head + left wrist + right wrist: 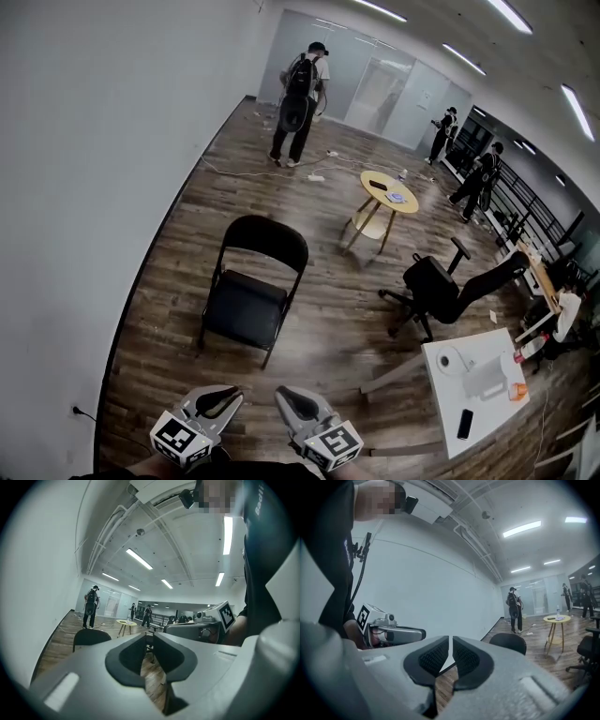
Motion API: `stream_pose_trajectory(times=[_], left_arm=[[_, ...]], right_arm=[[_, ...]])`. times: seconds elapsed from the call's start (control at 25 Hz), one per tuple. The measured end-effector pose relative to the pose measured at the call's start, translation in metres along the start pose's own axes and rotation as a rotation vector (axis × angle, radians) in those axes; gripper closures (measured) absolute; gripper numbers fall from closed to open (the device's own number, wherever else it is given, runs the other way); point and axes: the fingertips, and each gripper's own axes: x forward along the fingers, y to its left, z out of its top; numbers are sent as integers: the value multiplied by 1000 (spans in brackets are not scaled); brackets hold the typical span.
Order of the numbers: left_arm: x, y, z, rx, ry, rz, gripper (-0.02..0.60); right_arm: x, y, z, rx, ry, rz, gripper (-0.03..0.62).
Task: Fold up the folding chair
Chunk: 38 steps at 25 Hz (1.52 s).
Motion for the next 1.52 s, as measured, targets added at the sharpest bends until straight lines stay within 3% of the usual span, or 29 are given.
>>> stream_pose_trajectory(times=[0.36, 0.68, 1.0, 1.2, 1.52], left_arm=[[19, 31, -7, -18, 15, 27, 521], [49, 53, 1, 3, 46, 91, 502], [115, 72, 4, 13, 62, 163, 497], [158, 75, 8, -16, 81, 209, 491], [194, 76, 24, -5, 119, 305, 482]], right_arm=[[23, -35, -13, 11, 19, -11, 569], [51, -76, -3, 4, -17, 72, 565], [62, -144, 6, 8, -19, 152, 565], [64, -191, -6, 40, -4, 178, 560], [68, -229, -12, 67, -6, 243, 556]])
